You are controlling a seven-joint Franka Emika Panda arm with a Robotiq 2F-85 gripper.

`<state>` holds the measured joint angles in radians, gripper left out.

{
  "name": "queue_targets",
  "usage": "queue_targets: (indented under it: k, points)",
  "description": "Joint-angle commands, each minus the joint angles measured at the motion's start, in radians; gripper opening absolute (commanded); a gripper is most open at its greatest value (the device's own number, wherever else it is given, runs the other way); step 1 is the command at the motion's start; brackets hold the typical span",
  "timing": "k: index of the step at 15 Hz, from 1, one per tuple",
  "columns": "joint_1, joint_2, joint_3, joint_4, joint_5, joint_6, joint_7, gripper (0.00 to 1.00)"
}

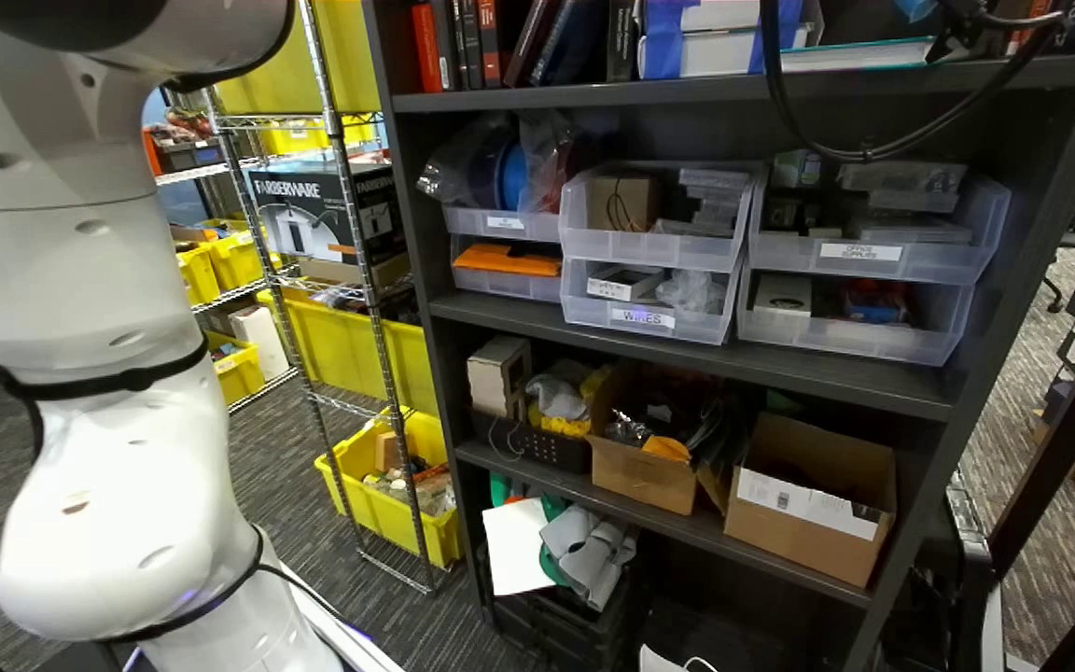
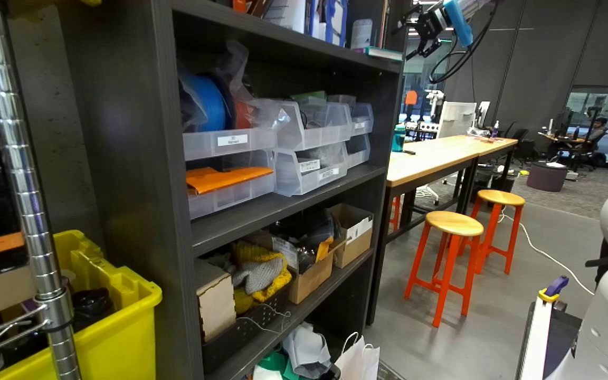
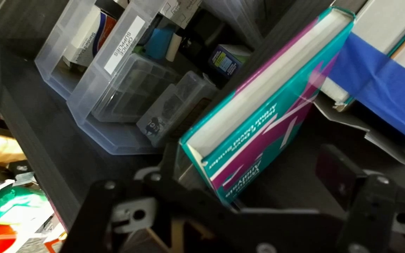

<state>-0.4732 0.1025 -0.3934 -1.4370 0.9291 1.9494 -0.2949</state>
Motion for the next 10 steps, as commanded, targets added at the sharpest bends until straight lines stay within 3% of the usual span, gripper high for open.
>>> queue_targets:
  k: [1,10]
  points:
    - [-0.008,0.008,-0.002,0.018,0.009,-0.014,-0.001,1.0]
    - [-0.002,-0.036,0.006,0.008,0.022,-0.046,-0.012,1.0]
